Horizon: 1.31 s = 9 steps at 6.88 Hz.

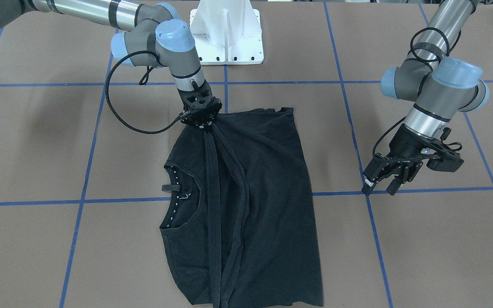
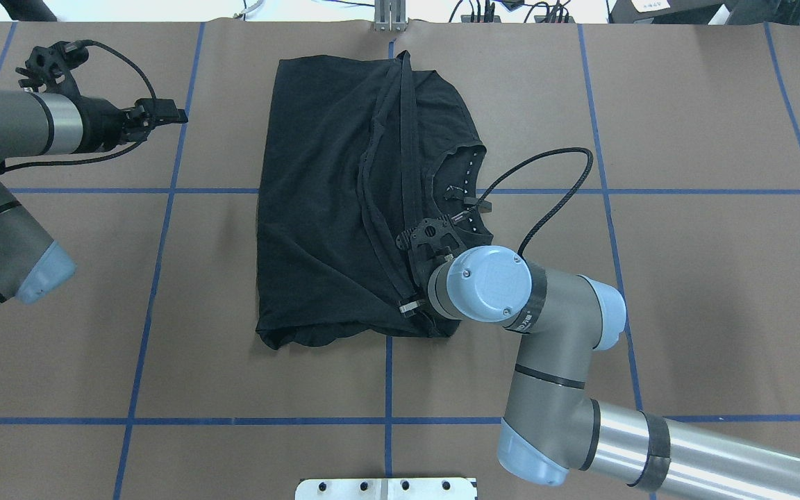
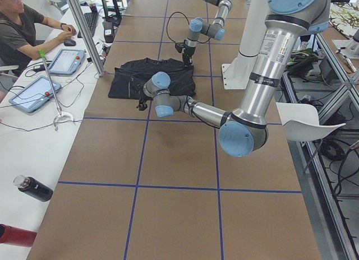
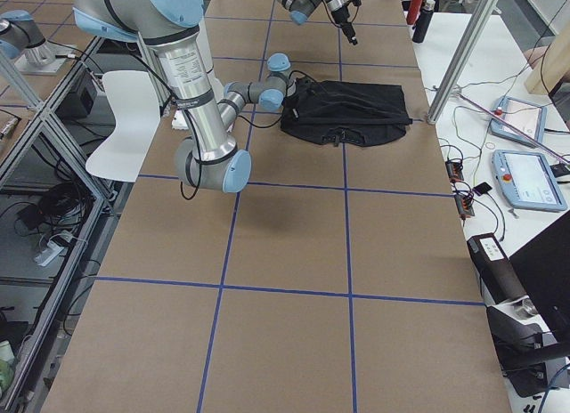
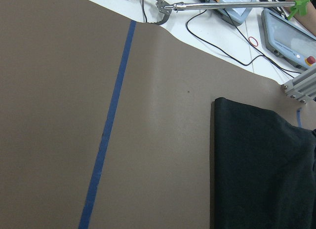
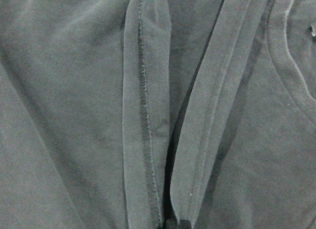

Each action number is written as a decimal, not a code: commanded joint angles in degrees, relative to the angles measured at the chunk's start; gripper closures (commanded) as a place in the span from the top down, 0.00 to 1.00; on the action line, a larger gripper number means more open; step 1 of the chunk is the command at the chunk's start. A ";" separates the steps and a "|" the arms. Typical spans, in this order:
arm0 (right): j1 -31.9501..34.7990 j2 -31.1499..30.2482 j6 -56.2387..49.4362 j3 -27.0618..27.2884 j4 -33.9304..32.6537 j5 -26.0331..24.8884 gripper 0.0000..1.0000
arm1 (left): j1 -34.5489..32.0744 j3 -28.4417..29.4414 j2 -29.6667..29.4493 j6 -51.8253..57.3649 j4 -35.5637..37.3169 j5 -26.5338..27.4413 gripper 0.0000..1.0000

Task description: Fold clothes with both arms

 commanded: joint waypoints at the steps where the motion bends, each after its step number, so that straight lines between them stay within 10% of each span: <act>1: 0.19 -3.50 -0.07 5.20 -2.70 0.34 0.00 | 0.00 0.00 -0.04 -0.10 0.00 0.00 0.95; 4: 0.28 -6.33 0.28 6.36 -2.36 -0.45 0.05 | 0.09 -0.26 -0.39 -2.20 0.00 0.09 0.95; 5: 0.19 -6.33 0.81 6.37 -2.45 -0.71 0.52 | 0.09 -0.35 -0.39 -2.30 0.00 0.09 0.95; 6: 0.27 -6.42 0.90 6.89 -2.54 -0.97 0.78 | 0.09 -0.27 -0.39 -2.47 0.00 0.09 0.95; 9: -0.33 -5.56 1.77 9.62 -6.73 -1.06 0.57 | -0.08 -0.53 -0.22 -2.47 0.00 0.09 0.95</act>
